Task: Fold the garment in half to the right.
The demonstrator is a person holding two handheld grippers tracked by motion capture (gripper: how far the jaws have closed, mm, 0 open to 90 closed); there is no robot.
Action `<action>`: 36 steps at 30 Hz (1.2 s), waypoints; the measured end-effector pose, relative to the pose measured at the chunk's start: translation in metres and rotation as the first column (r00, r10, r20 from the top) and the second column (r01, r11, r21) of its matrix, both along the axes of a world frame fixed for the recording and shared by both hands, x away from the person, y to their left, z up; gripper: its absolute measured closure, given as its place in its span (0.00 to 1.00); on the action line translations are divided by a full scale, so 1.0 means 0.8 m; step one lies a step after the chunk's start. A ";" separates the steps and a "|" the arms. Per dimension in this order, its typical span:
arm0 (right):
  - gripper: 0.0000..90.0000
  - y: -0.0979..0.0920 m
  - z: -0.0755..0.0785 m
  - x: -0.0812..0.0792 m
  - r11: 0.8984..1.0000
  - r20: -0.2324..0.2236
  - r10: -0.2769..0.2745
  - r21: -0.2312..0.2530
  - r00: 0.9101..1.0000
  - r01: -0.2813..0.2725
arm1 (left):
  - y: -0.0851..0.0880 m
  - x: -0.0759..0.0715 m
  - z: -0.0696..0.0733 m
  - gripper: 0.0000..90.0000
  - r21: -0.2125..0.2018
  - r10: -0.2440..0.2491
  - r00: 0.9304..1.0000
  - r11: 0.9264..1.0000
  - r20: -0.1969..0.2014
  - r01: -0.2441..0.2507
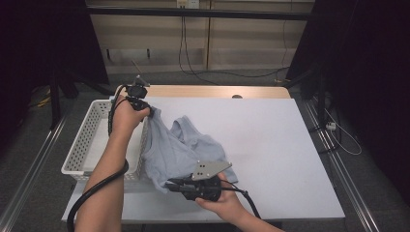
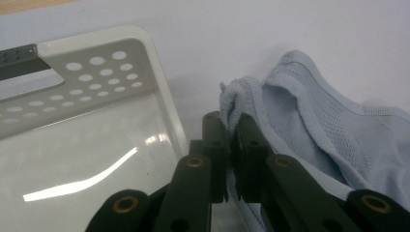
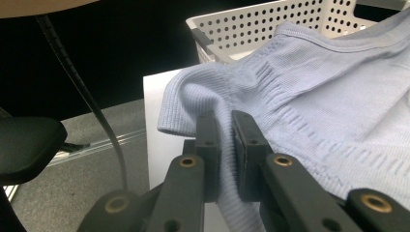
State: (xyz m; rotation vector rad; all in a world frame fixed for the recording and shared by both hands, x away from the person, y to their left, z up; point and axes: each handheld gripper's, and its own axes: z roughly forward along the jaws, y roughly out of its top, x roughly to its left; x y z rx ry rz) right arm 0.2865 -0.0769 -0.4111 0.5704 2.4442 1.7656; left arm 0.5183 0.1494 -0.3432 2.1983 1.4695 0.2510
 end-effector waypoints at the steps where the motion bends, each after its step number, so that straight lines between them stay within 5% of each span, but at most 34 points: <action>1: 0.93 -0.001 0.000 0.000 1.000 -0.002 -0.005 -0.001 1.000 0.005 | -0.001 0.001 -0.001 0.95 0.001 -0.004 1.000 1.000 -0.001 0.004; 15: 0.93 -0.011 -0.001 -0.004 1.000 -0.012 -0.031 0.005 0.999 0.031 | -0.005 0.001 0.005 0.95 -0.003 -0.021 1.000 1.000 0.006 0.021; 36: 0.93 0.032 -0.004 -0.008 0.998 -0.031 0.056 0.002 0.998 -0.056 | 0.026 -0.015 0.014 0.95 -0.020 0.013 1.000 1.000 0.013 -0.013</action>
